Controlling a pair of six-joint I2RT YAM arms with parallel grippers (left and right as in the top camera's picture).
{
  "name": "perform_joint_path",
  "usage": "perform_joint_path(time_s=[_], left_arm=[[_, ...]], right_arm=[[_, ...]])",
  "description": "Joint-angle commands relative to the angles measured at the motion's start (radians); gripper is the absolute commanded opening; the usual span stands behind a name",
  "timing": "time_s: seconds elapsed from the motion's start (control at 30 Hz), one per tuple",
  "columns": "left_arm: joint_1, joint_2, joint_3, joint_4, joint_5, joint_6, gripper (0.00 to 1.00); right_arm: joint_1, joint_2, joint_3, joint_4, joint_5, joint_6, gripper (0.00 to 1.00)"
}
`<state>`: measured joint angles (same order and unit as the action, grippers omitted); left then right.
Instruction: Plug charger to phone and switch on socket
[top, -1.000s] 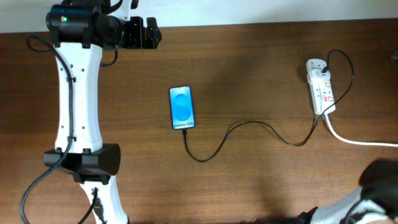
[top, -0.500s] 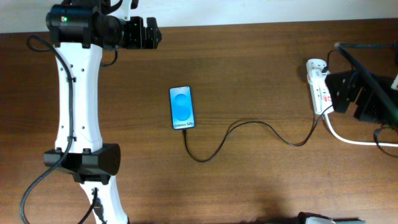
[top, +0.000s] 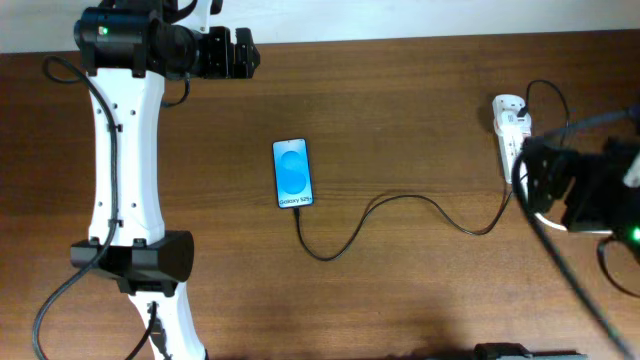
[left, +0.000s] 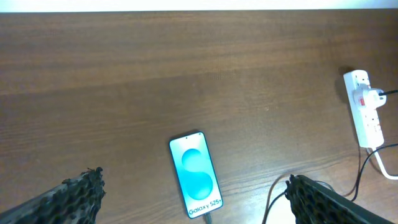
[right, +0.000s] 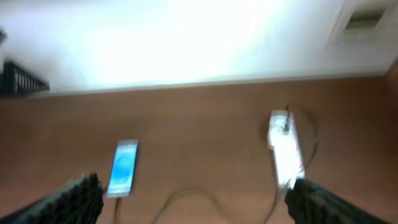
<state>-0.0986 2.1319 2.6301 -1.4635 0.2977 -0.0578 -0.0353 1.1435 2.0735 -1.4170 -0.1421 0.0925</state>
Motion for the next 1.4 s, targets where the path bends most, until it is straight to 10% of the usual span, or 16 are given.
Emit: perform_joint_path(time_s=[0.0, 0.23, 0.47, 1.37], left_arm=[[0.002, -0.008, 0.007, 0.0, -0.007, -0.006, 0.99], [0.002, -0.008, 0.007, 0.0, -0.007, -0.006, 0.99], [0.002, -0.008, 0.007, 0.0, -0.007, -0.006, 0.99], [0.002, -0.008, 0.007, 0.0, -0.007, -0.006, 0.99]], right_arm=[[0.01, -0.177, -0.3, 0.221, 0.069, -0.011, 0.98], [0.009, -0.65, -1.231, 0.977, 0.056, -0.01, 0.99], [0.017, -0.987, -1.786, 1.373, 0.067, -0.01, 0.98], [0.068, -1.135, -2.068, 1.338, 0.174, -0.01, 0.98]])
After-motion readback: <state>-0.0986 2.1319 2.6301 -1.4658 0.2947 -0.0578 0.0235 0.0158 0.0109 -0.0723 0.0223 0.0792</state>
